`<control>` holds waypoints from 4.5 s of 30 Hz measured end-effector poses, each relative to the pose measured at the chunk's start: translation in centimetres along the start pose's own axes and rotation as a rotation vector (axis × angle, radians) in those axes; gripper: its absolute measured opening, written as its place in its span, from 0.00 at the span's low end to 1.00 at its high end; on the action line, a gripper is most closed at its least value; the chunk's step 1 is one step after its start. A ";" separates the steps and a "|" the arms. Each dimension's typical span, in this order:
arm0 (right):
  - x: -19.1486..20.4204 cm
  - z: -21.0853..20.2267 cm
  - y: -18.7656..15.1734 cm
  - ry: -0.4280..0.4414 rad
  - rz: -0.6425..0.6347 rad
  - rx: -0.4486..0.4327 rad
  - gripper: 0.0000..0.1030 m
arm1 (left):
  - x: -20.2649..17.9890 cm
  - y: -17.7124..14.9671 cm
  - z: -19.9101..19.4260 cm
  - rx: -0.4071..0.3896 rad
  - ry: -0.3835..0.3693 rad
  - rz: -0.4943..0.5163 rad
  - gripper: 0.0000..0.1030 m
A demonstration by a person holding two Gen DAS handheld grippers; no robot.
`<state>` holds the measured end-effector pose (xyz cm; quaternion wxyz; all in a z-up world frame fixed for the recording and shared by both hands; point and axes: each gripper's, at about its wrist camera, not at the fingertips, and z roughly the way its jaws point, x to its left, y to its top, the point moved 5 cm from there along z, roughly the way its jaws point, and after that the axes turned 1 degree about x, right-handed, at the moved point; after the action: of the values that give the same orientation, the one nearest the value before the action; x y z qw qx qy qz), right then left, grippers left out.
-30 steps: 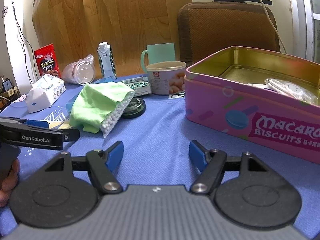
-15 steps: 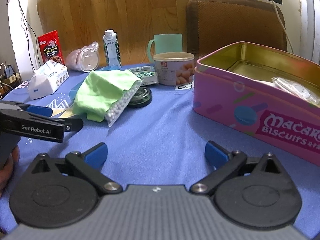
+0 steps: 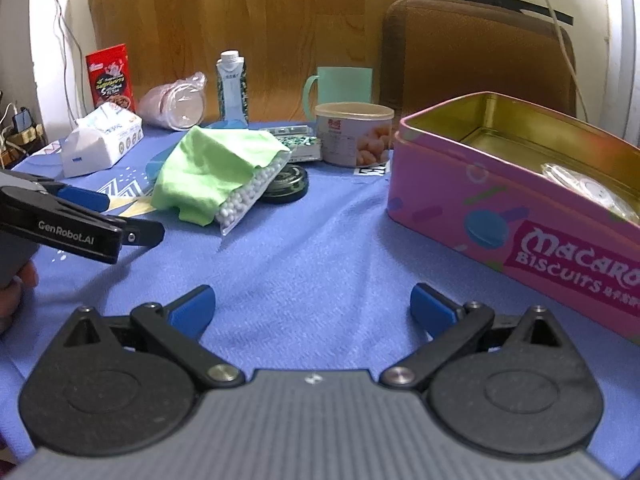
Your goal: Organize soft objects
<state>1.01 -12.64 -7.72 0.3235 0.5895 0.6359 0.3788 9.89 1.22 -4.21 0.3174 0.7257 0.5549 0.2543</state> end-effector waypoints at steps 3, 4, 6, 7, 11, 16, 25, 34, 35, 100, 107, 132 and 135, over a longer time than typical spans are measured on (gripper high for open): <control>0.0 -0.1 -0.1 -0.015 -0.005 0.004 1.00 | 0.0 0.0 0.0 0.000 0.001 0.000 1.00; -0.1 -0.1 0.0 -0.014 0.000 0.006 1.00 | 0.0 0.0 0.0 0.000 0.006 -0.002 1.00; -0.3 0.1 0.1 -0.034 0.008 0.014 1.00 | 0.4 -0.1 -0.3 -0.006 0.032 -0.017 1.00; -0.2 0.2 0.1 -0.043 0.007 0.017 1.00 | 0.7 -0.1 -0.5 -0.011 0.048 -0.032 1.00; -0.2 0.4 0.4 -0.050 -0.004 0.021 1.00 | 3.2 -0.2 -1.7 -0.067 0.061 -0.163 1.00; 0.4 0.9 2.4 0.037 0.032 -0.019 0.96 | 6.2 -0.4 -2.0 -0.091 0.033 -0.325 1.00; 4.1 4.5 7.5 0.130 -0.081 -0.097 0.62 | 6.2 -0.1 -1.7 -0.098 0.043 -0.333 1.00; 6.5 2.9 6.0 0.220 -0.219 -0.061 0.04 | 7.4 -0.2 -2.4 -0.145 -0.017 -0.407 1.00; 6.8 1.8 5.1 0.247 -0.225 -0.052 0.04 | 7.4 -0.2 -2.5 -0.151 -0.032 -0.411 1.00; -14.4 -4.5 3.2 -0.363 0.261 -0.382 0.82 | -8.3 6.0 -3.6 -0.189 -0.326 -0.120 0.75; -8.8 -4.7 4.7 -0.220 0.178 -0.426 0.82 | 1.0 2.5 -3.4 -0.159 -0.122 -0.233 0.75; 4.8 1.1 1.3 0.227 -0.153 0.011 0.27 | 4.9 -0.1 -3.5 -0.186 -0.152 -0.288 0.82; 4.4 -0.9 -0.2 0.285 -0.156 0.014 0.27 | 4.4 -0.1 -3.9 -0.190 -0.169 -0.262 0.87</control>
<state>-0.23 -8.32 -7.26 0.2541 0.4809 0.7219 0.4278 8.16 6.14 -1.63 0.4605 0.6326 0.5896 0.2004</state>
